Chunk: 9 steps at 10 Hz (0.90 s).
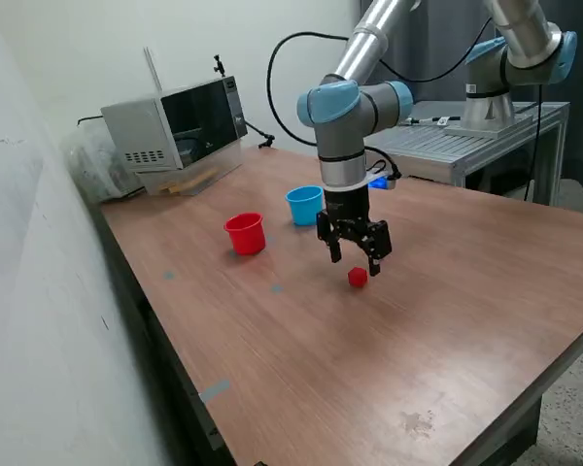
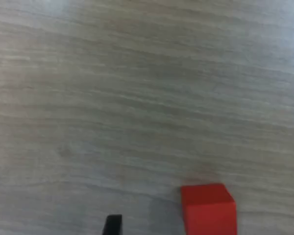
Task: Place red objects in the red bin, and blue objects in the blue bin.
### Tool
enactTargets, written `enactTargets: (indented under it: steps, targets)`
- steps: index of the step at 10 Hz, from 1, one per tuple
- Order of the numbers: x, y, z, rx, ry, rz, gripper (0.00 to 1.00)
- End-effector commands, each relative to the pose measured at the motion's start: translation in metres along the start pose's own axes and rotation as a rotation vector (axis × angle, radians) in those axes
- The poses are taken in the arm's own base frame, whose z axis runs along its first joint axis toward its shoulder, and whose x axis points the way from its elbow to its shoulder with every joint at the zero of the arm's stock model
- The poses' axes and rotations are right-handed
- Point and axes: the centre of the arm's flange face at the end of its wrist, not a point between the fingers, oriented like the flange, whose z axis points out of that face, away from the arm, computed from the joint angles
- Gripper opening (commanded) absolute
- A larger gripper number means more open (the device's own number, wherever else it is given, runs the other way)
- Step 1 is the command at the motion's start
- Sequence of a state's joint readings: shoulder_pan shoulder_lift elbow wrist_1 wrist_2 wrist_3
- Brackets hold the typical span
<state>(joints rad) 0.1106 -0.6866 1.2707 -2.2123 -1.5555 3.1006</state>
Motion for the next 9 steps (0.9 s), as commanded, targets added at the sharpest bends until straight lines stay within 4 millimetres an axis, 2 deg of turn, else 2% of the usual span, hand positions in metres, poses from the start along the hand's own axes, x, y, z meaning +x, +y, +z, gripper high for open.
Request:
enactTargets:
  steps: [1, 4, 5, 9]
  targets:
    - [-0.0025, 0.0001, 0.002, 0.001, 0.0, 0.001, 1.0]
    - [-0.0024, -0.0003, 0.0015, 0.001, 0.0, -0.003, 1.0]
    - [-0.0024, -0.0008, 0.0021, 0.002, 0.0, -0.003, 0.0]
    - [-0.0014, -0.0015, 0.0027, 0.004, -0.001, -0.012, 0.0]
